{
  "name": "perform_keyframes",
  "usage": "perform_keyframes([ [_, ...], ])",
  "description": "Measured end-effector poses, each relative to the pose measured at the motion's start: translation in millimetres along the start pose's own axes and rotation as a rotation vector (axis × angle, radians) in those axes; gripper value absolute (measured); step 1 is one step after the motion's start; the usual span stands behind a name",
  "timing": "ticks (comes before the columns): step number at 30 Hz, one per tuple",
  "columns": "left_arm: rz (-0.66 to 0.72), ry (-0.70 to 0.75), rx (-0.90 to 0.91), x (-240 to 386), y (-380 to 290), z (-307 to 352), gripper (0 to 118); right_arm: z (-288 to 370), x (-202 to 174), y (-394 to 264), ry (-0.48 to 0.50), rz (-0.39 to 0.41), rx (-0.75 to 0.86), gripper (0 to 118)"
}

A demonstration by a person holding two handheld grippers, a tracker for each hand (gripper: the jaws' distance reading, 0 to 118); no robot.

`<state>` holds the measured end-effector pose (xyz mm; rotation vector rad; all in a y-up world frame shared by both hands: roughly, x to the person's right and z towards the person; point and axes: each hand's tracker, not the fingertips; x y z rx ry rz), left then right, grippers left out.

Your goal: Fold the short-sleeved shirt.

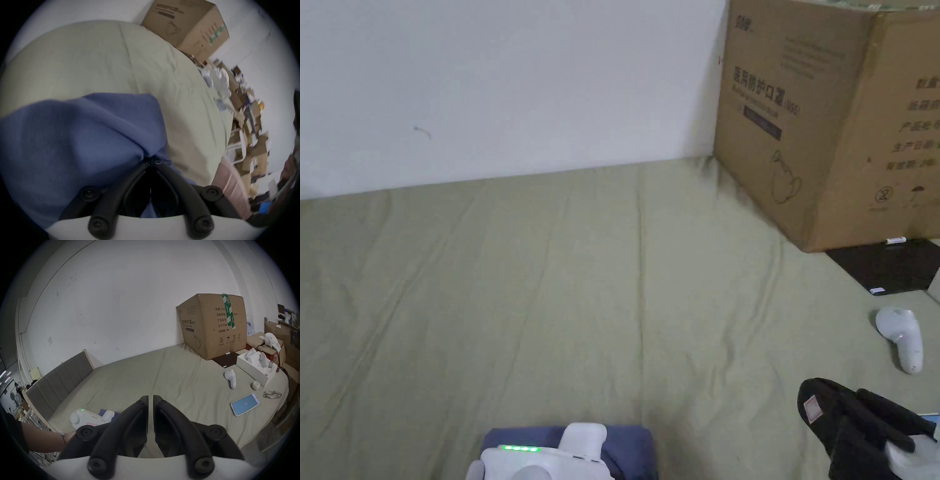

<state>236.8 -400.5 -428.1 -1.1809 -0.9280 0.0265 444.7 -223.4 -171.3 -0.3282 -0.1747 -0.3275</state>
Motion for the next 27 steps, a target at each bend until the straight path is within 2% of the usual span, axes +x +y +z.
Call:
perform_keyframes([
  [2, 0.074, -0.022, 0.026, -1, -1, 2, 2, 0, -3, -3, 0.002, -0.002, -0.006, 6],
  [5, 0.002, 0.015, 0.089, 9, -8, 23, 2, -4, -9, -7, 0.019, -0.012, -0.024, 6],
  [8, -0.111, 0.053, 0.304, 29, -9, 78, 2, -7, -18, 0, 0.054, -0.005, -0.031, 6],
  [11, -0.188, 0.105, 0.581, 45, -11, 163, 2, -6, -30, 20, 0.088, 0.070, 0.040, 6],
  [15, -0.294, 0.379, 0.935, 55, -34, 260, 2, 0, -47, 39, 0.069, 0.184, 0.235, 6],
  [17, -0.327, 0.516, 1.050, 57, -51, 284, 2, 1, -54, 33, -0.018, 0.246, 0.370, 6],
  [19, -0.338, 0.697, 1.152, 58, -74, 295, 2, -1, -58, 19, -0.104, 0.261, 0.496, 6],
  [21, -0.306, 0.806, 1.180, 54, -91, 291, 2, -5, -58, 6, -0.142, 0.263, 0.525, 6],
  [23, -0.254, 0.837, 1.153, 49, -108, 287, 2, -10, -61, -5, -0.192, 0.273, 0.495, 6],
  [26, -0.222, 0.817, 1.139, 43, -118, 284, 2, -10, -59, -8, -0.179, 0.186, 0.450, 6],
  [27, -0.225, 0.815, 1.133, 42, -118, 284, 2, -10, -58, -6, -0.182, 0.180, 0.446, 6],
])
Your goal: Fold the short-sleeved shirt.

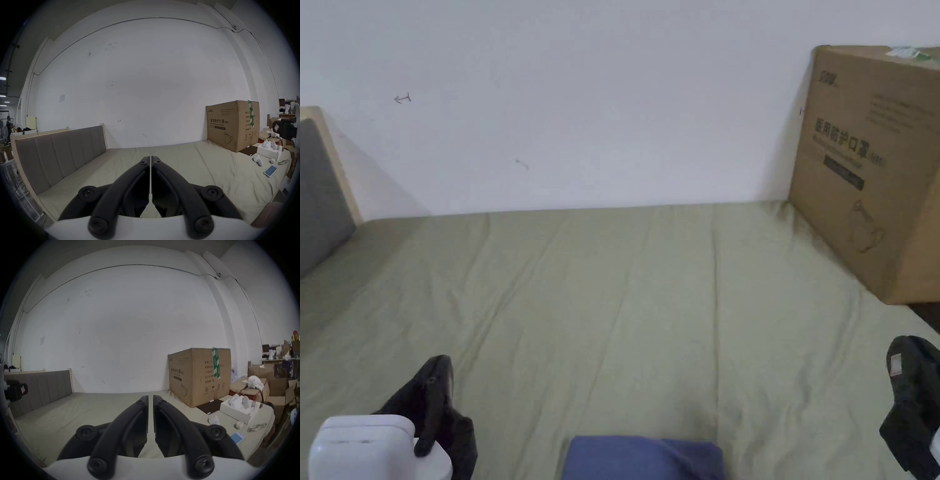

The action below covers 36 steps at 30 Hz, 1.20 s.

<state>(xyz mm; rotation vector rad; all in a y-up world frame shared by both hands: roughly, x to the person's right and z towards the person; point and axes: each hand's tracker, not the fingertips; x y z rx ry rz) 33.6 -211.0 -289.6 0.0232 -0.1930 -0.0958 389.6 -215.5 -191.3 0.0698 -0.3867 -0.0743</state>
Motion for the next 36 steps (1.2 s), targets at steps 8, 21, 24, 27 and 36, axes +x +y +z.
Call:
perform_keyframes([
  [8, 0.035, -0.045, -0.071, -7, 1, -15, 2, -33, -6, -1, 0.199, 0.013, -0.224, 6],
  [21, 0.345, -0.311, -0.528, -67, -73, -80, 3, -114, -34, -183, 0.522, 0.117, -1.177, 6],
  [24, 0.567, -0.458, -0.736, -87, -115, -116, 6, -112, -21, -186, 0.539, 0.115, -1.139, 6],
  [27, 0.741, -0.575, -0.869, -96, -156, -143, 57, -113, -20, -185, 0.536, 0.083, -1.153, 6],
  [36, 1.095, -0.924, -1.155, -59, -251, -198, 118, -115, -28, -183, 0.502, 0.098, -1.176, 6],
])
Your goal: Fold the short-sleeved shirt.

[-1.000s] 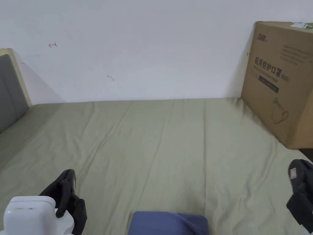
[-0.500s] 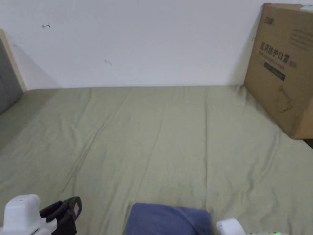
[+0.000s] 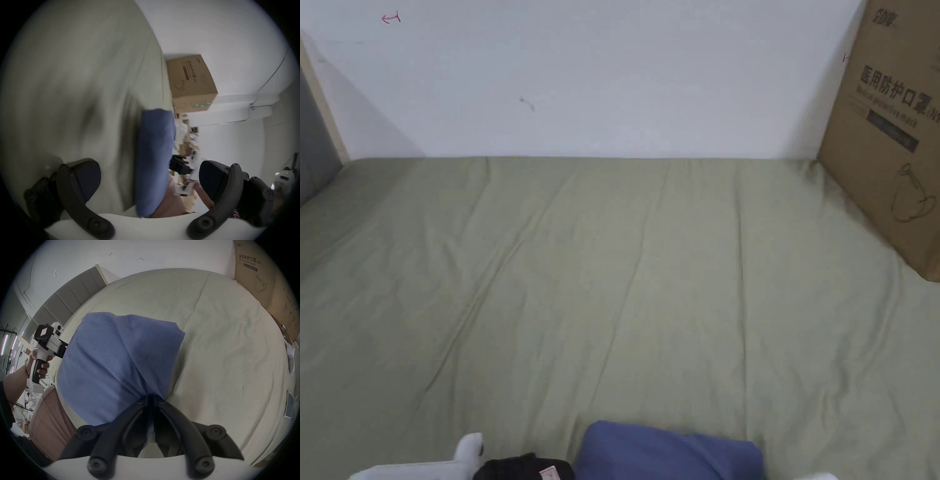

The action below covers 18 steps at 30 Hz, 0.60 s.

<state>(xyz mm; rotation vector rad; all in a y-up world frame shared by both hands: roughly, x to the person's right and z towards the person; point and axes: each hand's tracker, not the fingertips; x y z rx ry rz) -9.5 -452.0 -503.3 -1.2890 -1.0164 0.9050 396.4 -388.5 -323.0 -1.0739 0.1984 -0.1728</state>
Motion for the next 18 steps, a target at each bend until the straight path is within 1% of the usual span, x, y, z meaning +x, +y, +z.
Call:
perform_keyframes([
  [2, -0.002, -0.170, -0.028, -7, 7, -25, 118, 1, -1, 2, -0.004, 0.003, -0.010, 6],
  [4, 0.078, -0.227, -0.081, -11, 9, -51, 117, 1, -3, 2, -0.010, -0.003, -0.015, 6],
  [5, 0.064, -0.216, -0.097, -12, 9, -59, 111, 1, -3, 2, -0.014, -0.007, -0.016, 6],
  [6, 0.041, -0.200, -0.094, -12, 10, -63, 86, 0, -4, 2, -0.017, -0.011, -0.016, 6],
  [7, 0.011, -0.185, -0.092, -14, 10, -69, 48, 0, -4, 1, -0.020, -0.017, -0.014, 6],
  [8, -0.017, -0.080, -0.097, -20, 11, -74, 18, 0, -4, 1, -0.022, -0.022, -0.012, 6],
  [9, -0.056, 0.061, -0.090, -29, 9, -73, 18, 0, -4, 0, -0.022, -0.027, -0.010, 6],
  [10, -0.061, 0.045, -0.075, -32, 6, -68, 18, 0, -4, 0, -0.010, -0.035, -0.004, 6],
  [11, -0.075, -0.061, -0.050, -20, 5, -66, 18, 0, -4, -1, -0.015, -0.039, -0.004, 6],
  [12, -0.096, 0.005, -0.061, -16, 4, -66, 18, 0, -3, -1, -0.009, -0.045, 0.000, 6],
  [15, -0.130, 0.078, -0.010, 5, -8, -64, 18, 5, -4, -3, -0.008, -0.058, 0.015, 6],
  [17, -0.168, 0.098, 0.008, 27, -12, -54, 18, 17, -10, -3, -0.026, -0.047, 0.062, 6],
  [18, -0.175, 0.078, 0.013, 36, -14, -46, 18, 23, -13, -3, -0.031, -0.043, 0.082, 6],
])
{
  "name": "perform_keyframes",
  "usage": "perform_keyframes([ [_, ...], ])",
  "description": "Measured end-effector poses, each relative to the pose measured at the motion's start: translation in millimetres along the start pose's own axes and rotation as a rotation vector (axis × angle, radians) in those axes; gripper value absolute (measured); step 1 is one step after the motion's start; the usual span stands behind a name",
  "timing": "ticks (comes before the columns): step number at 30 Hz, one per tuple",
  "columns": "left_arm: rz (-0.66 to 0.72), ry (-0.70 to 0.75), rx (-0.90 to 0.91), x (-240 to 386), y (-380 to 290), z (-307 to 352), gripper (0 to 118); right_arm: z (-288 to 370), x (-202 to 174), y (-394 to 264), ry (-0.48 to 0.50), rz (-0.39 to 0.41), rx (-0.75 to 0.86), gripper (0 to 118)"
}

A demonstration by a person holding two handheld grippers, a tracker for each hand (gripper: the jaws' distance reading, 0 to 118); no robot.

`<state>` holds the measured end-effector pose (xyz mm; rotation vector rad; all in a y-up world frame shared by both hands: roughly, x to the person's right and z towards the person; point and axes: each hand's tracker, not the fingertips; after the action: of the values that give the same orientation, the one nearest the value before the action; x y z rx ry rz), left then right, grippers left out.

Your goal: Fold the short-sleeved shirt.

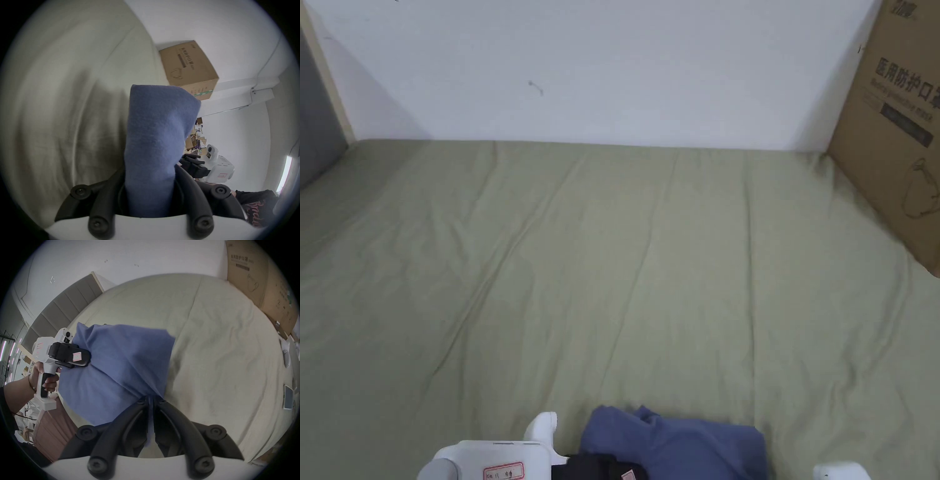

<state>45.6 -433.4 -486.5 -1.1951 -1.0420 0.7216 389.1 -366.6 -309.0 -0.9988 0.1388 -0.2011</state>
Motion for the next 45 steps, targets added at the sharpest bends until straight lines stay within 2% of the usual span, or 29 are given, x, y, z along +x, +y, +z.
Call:
perform_keyframes([
  [3, -0.099, 0.020, 0.040, 30, 18, 48, 18, 35, -14, 6, 0.004, -0.008, 0.057, 6],
  [5, -0.166, 0.161, 0.046, 38, 36, 97, 18, 67, -24, 13, 0.014, -0.030, 0.119, 6],
  [8, -0.179, 0.341, 0.039, 34, 66, 174, 18, 105, -31, 17, 0.060, -0.026, 0.213, 6],
  [13, -0.203, 0.727, 0.000, 18, 106, 273, 18, 135, -43, 22, -0.068, 0.063, 0.253, 6],
  [17, -0.317, 1.155, -0.019, 6, 123, 304, 19, 142, -47, 24, -0.083, 0.073, 0.250, 6],
  [19, -0.342, 1.266, -0.018, -6, 124, 308, 19, 142, -48, 26, -0.078, 0.067, 0.239, 6],
  [20, -0.323, 1.278, -0.017, -13, 125, 312, 30, 141, -49, 28, -0.077, 0.057, 0.239, 6],
  [22, -0.301, 1.323, 0.006, -19, 127, 321, 101, 141, -52, 31, -0.063, 0.040, 0.241, 6],
  [23, -0.311, 1.336, 0.011, -20, 125, 326, 118, 142, -54, 33, -0.054, 0.033, 0.240, 6],
  [25, -0.354, 1.333, 0.078, -10, 121, 340, 114, 142, -57, 36, -0.041, 0.032, 0.248, 6],
  [29, -0.452, 1.373, 0.276, 27, 114, 357, 114, 143, -64, 41, -0.055, 0.067, 0.286, 6],
  [30, -0.449, 1.330, 0.267, 37, 107, 354, 114, 143, -66, 42, -0.056, 0.073, 0.293, 6],
  [35, -0.595, 1.112, 0.444, 88, 50, 298, 114, 138, -71, 52, -0.050, 0.063, 0.334, 6],
  [37, -0.594, 1.002, 0.449, 110, 25, 264, 106, 138, -71, 57, -0.040, 0.053, 0.358, 6],
  [38, -0.600, 0.961, 0.468, 121, 13, 248, 90, 139, -72, 59, -0.034, 0.051, 0.369, 6],
  [39, -0.610, 0.914, 0.491, 128, 1, 232, 49, 141, -72, 60, -0.032, 0.050, 0.383, 6],
  [40, -0.611, 0.862, 0.503, 139, -9, 214, 14, 144, -72, 61, -0.031, 0.050, 0.396, 6],
  [41, -0.601, 0.825, 0.529, 150, -19, 198, 1, 147, -72, 61, -0.033, 0.051, 0.406, 6],
  [44, -0.628, 0.637, 0.640, 184, -39, 166, 1, 162, -71, 60, -0.054, 0.056, 0.439, 6],
  [45, -0.661, 0.631, 0.683, 198, -44, 157, 1, 169, -72, 61, -0.090, 0.054, 0.458, 6],
])
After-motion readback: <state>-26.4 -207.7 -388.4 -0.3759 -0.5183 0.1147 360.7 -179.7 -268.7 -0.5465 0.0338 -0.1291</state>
